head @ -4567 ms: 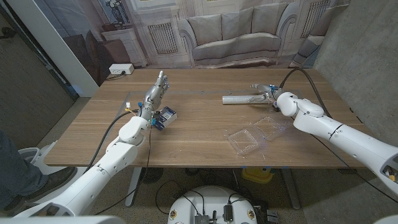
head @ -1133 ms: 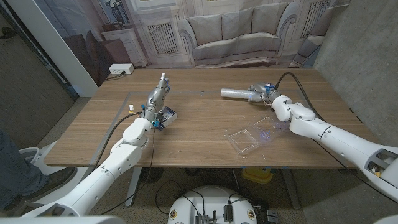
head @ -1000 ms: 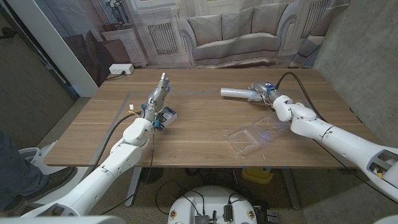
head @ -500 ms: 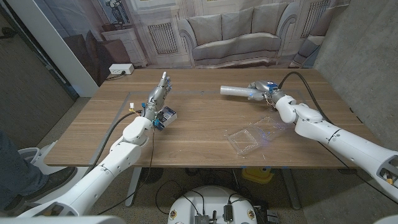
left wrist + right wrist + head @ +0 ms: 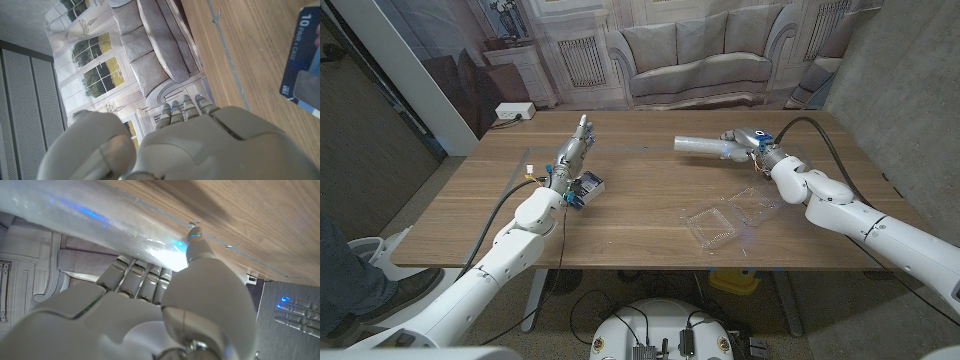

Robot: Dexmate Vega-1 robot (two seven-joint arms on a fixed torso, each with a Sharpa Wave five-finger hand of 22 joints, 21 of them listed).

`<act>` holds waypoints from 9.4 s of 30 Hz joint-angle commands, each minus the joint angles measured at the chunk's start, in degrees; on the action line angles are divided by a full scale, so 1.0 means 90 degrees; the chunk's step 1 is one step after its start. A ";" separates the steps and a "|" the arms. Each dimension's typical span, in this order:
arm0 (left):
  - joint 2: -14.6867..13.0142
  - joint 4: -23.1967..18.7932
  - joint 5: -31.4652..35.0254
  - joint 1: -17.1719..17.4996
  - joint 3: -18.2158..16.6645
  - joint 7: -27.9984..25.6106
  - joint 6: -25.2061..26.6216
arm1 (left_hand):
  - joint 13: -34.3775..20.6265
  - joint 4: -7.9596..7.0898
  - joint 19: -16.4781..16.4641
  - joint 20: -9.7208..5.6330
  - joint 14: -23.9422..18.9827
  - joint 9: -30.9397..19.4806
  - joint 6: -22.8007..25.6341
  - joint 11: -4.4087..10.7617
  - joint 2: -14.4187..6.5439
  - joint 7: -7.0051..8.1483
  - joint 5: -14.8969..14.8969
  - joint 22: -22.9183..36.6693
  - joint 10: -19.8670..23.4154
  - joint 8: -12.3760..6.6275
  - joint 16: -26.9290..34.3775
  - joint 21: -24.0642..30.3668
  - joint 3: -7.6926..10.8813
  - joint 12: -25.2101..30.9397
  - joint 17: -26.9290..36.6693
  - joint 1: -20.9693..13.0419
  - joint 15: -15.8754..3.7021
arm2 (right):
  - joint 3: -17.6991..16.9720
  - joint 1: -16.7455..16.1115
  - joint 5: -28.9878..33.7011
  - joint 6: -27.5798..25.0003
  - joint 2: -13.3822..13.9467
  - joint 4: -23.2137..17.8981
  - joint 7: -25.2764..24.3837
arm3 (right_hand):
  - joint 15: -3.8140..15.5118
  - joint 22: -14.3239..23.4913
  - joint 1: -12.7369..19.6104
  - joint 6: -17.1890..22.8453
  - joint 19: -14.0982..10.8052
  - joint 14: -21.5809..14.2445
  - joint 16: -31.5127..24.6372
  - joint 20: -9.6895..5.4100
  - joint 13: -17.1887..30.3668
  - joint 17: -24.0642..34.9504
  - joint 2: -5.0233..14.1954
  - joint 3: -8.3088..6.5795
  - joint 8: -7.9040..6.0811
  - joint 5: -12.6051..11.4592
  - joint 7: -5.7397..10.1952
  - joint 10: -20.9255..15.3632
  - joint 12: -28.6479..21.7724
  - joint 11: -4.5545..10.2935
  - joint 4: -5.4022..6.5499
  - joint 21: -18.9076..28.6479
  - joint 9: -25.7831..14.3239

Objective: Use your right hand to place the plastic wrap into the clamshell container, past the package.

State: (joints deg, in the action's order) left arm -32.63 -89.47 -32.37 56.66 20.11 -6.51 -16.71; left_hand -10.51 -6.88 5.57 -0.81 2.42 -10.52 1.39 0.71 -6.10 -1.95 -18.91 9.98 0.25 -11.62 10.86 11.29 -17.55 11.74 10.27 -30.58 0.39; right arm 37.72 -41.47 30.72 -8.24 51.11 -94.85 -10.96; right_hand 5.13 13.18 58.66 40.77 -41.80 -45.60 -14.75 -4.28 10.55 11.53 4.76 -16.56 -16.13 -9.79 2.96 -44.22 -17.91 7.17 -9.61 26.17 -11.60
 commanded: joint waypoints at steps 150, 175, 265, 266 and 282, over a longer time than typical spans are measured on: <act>0.0293 -0.0652 0.0467 -0.0303 0.0363 -0.0835 0.1032 | -0.0022 0.0019 0.0014 0.0034 -0.0005 -0.0019 0.0062 0.0026 -0.0056 -0.0034 0.0008 0.0034 0.0032 0.0039 -0.0020 0.0007 -0.0041 -0.0034 0.0016 -0.0015 -0.0031 | -0.2534 -0.3757 0.1102 0.2028 0.2829 -0.1436 -0.1365 | 0.0930 -0.0085 0.0611 0.1462 0.0200 0.0006 0.0298 -0.0857 0.0023 -0.0015 0.0585 -0.0470 0.0221 -0.0038 0.0760 -0.0502 0.0332 0.0385 0.0498 0.0166 -0.0048; 0.0229 -0.0599 0.0373 -0.0303 0.0348 -0.0750 0.1015 | -0.0022 0.0019 0.0016 0.0035 -0.0012 -0.0020 0.0070 0.0040 -0.0060 -0.0034 0.0012 0.0034 0.0036 0.0038 -0.0014 0.0007 -0.0039 -0.0032 0.0017 -0.0018 -0.0029 | -0.2069 -0.3279 0.1312 0.2032 0.2582 -0.1417 -0.1093 | 0.0927 -0.0095 0.0602 0.1488 0.0226 0.0043 0.0320 -0.0851 0.0026 -0.0014 0.0588 -0.0469 0.0248 -0.0028 0.0767 -0.0466 0.0383 0.0418 0.0507 0.0180 -0.0051; 0.0279 -0.0138 0.0209 -0.0458 0.0341 -0.0402 0.0720 | -0.0023 0.0018 0.0023 0.0060 0.0004 -0.0020 0.0084 0.0039 -0.0070 -0.0031 0.0029 0.0034 0.0036 0.0039 -0.0016 0.0007 -0.0037 -0.0031 0.0017 -0.0028 -0.0014 | -0.1596 -0.2948 0.1392 0.0334 0.2558 -0.2286 0.0958 | 0.0294 -0.0280 -0.1161 -0.1733 0.1513 0.2291 0.0495 -0.0269 0.0109 -0.0003 -0.0696 0.0652 0.0678 -0.0456 0.0808 0.2066 0.0776 -0.0131 0.0734 -0.0770 -0.0029; 0.0278 -0.0130 0.0209 -0.0461 0.0341 -0.0394 0.0714 | -0.0023 0.0018 0.0023 0.0060 0.0004 -0.0020 0.0085 0.0035 -0.0070 -0.0032 0.0029 0.0034 0.0036 0.0038 -0.0017 0.0007 -0.0037 -0.0031 0.0017 -0.0028 -0.0015 | -0.1599 -0.2951 0.1392 0.0321 0.2563 -0.2301 0.0965 | 0.0295 -0.0281 -0.1170 -0.1747 0.1522 0.2306 0.0497 -0.0268 0.0109 -0.0003 -0.0703 0.0659 0.0677 -0.0460 0.0806 0.2075 0.0774 -0.0141 0.0737 -0.0777 -0.0029; 0.0311 0.0075 0.0137 -0.0537 0.0344 -0.0223 0.0590 | -0.0023 0.0017 0.0024 0.0062 0.0008 -0.0020 0.0089 0.0036 -0.0070 -0.0029 0.0032 0.0034 0.0024 0.0038 -0.0017 0.0008 -0.0037 -0.0035 0.0017 -0.0028 -0.0013 | -0.1743 -0.3090 0.1330 0.0106 0.2684 -0.2575 0.1000 | 0.0217 -0.0283 -0.1377 -0.1964 0.1581 0.2419 0.0468 -0.0177 0.0116 -0.0002 -0.0816 0.0797 0.0649 -0.0534 0.0758 0.2200 0.0736 -0.0183 0.0809 -0.0859 -0.0025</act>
State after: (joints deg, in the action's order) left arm -30.04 -90.03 -30.62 52.28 23.19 -9.77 -10.47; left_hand -10.51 -6.88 5.57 -0.81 2.21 -10.52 1.68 0.82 -6.62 -2.25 -18.61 9.98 0.35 -11.62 10.86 11.29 -17.55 11.47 10.27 -30.64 0.18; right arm 22.94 -68.45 43.12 -5.98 74.51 -116.31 -2.44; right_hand 2.67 10.67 46.53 23.24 -27.96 -24.28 -10.53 -2.75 11.35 11.34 -2.46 -9.57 -9.96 -14.20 9.81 -24.42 -10.84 5.42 -2.38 18.62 -11.63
